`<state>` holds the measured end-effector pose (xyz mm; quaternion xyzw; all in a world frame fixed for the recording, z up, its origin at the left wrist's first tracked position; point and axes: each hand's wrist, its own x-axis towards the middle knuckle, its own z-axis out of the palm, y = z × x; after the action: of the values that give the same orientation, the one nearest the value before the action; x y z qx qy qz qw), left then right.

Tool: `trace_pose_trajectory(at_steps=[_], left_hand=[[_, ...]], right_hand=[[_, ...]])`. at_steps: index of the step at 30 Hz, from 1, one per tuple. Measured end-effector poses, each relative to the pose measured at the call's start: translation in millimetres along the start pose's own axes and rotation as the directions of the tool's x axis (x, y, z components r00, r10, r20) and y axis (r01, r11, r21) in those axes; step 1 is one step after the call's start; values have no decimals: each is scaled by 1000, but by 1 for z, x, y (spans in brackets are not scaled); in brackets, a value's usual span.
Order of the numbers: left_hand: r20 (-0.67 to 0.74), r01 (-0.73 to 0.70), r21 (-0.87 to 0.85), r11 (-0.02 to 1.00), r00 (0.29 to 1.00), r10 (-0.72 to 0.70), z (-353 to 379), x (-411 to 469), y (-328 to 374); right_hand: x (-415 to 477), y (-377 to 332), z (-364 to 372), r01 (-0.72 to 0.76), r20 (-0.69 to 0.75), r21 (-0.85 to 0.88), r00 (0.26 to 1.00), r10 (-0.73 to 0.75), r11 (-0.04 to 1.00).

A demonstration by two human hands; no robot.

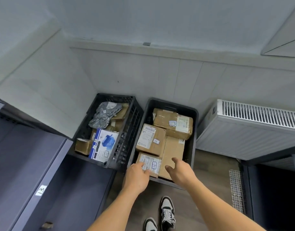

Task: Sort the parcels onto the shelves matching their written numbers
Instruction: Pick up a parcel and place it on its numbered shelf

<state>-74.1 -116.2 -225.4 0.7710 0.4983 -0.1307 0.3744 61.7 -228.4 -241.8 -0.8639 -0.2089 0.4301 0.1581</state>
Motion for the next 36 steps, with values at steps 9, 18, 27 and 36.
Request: trace_pose_trajectory(at_steps=[9, 18, 27, 36], left_hand=[[40, 96, 15, 995, 994, -97, 33, 79, -11], [-47, 85, 98, 992, 996, -81, 44, 176, -29], [-87, 75, 128, 989, 994, -64, 55, 232, -52], [-75, 37, 83, 996, 997, -31, 61, 218, -51]], right_hand=[[81, 4, 17, -45, 109, 99, 993, 34, 994], [166, 4, 53, -98, 96, 186, 992, 81, 978], [202, 5, 87, -159, 53, 314, 987, 150, 936], [202, 4, 92, -169, 40, 377, 985, 166, 911]])
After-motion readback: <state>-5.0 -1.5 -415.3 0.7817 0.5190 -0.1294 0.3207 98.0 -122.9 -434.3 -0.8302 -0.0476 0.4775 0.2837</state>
